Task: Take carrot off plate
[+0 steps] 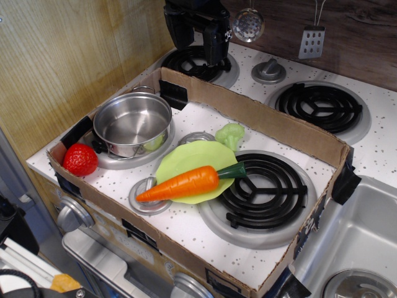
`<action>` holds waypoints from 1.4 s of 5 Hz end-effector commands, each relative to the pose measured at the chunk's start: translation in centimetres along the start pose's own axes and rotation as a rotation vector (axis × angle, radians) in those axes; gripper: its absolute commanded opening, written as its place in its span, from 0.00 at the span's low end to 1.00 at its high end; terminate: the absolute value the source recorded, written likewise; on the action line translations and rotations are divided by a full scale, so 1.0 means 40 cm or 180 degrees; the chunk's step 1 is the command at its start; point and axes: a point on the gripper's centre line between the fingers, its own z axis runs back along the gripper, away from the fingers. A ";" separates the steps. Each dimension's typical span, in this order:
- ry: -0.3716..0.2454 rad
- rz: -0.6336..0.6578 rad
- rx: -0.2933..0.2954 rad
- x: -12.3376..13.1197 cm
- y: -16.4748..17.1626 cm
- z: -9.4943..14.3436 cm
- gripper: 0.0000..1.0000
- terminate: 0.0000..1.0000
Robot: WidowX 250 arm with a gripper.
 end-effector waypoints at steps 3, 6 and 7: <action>-0.0100 -0.0413 0.0120 -0.019 -0.007 0.051 1.00 0.00; -0.0208 -0.0786 0.0203 -0.191 -0.150 0.061 1.00 0.00; -0.0054 -0.1066 -0.0038 -0.209 -0.151 0.054 1.00 0.00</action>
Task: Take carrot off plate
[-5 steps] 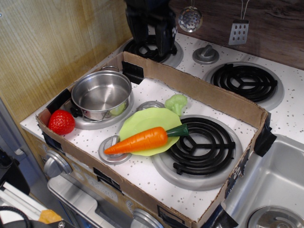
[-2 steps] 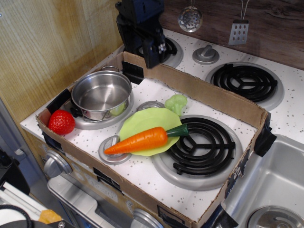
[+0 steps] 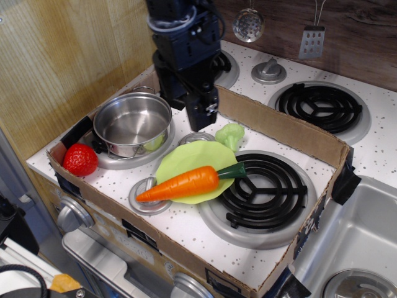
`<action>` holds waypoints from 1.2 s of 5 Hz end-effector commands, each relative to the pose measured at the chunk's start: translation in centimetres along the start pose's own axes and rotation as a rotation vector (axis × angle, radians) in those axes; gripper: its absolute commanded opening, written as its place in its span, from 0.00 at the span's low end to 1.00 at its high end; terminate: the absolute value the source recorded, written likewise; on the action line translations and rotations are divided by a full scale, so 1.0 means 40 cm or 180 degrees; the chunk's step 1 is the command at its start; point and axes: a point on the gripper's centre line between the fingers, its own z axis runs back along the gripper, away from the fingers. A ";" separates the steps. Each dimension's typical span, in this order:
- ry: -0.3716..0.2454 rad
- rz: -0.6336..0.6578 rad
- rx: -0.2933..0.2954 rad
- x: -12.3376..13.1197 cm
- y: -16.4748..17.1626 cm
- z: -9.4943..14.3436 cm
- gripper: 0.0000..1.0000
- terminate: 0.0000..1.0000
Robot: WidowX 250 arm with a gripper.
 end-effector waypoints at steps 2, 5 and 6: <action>0.0141 -0.0345 -0.0226 -0.043 -0.014 -0.036 1.00 0.00; -0.0087 -0.0254 -0.0275 -0.092 -0.015 -0.142 1.00 0.00; -0.0161 -0.0217 -0.0339 -0.092 -0.021 -0.172 1.00 0.00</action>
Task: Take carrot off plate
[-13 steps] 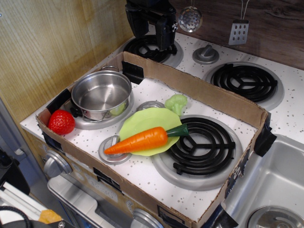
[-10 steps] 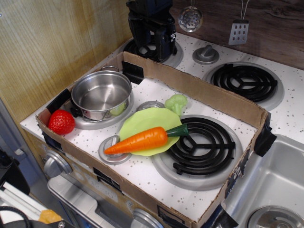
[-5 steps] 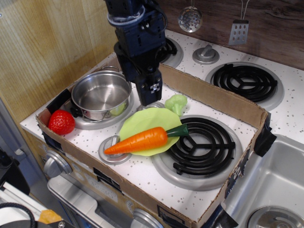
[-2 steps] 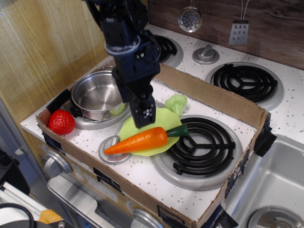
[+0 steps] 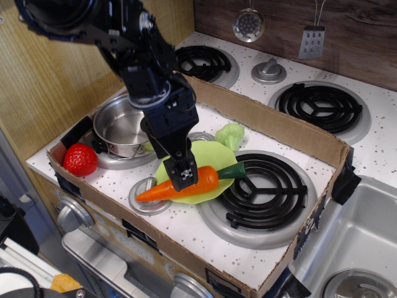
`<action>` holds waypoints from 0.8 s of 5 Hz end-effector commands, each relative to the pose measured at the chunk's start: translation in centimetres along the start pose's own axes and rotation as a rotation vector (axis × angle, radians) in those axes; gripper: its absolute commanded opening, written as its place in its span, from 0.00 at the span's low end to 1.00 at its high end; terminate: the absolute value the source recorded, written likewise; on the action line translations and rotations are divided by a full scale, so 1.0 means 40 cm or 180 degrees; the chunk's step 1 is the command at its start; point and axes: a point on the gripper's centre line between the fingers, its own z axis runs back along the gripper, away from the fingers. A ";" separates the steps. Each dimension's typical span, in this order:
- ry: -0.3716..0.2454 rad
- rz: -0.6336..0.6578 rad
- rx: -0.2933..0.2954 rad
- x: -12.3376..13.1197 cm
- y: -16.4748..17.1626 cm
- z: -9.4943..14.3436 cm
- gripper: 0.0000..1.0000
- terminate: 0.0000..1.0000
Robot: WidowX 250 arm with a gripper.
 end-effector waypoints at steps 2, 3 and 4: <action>-0.0205 0.0096 -0.0063 0.021 -0.011 -0.036 1.00 0.00; -0.0241 0.0134 -0.0083 0.022 -0.018 -0.040 1.00 0.00; -0.0281 0.0177 -0.0082 0.021 -0.028 -0.046 0.00 0.00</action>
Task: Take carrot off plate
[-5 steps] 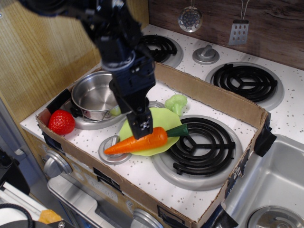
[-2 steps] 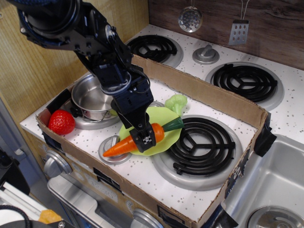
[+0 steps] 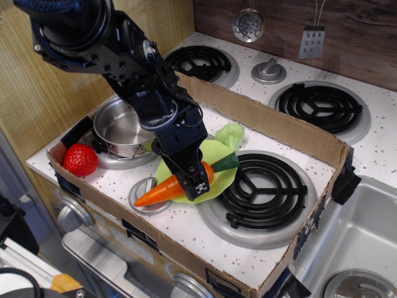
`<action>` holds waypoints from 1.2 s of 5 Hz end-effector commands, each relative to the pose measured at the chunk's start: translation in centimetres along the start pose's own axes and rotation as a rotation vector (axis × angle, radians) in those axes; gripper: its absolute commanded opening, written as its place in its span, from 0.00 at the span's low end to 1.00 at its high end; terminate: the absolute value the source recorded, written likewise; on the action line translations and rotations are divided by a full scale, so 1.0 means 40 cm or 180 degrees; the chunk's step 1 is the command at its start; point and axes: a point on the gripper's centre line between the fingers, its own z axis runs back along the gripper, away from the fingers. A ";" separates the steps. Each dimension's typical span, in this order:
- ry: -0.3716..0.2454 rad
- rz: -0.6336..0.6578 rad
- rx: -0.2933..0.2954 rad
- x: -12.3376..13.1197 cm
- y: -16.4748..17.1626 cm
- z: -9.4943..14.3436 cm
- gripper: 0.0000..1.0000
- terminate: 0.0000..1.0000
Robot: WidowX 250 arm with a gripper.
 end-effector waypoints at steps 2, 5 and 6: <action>-0.0087 0.0118 0.0047 0.022 -0.016 0.034 0.00 0.00; 0.0270 -0.0461 0.0193 0.076 0.045 0.170 0.00 0.00; 0.0175 -0.1069 0.0240 0.120 0.091 0.193 0.00 0.00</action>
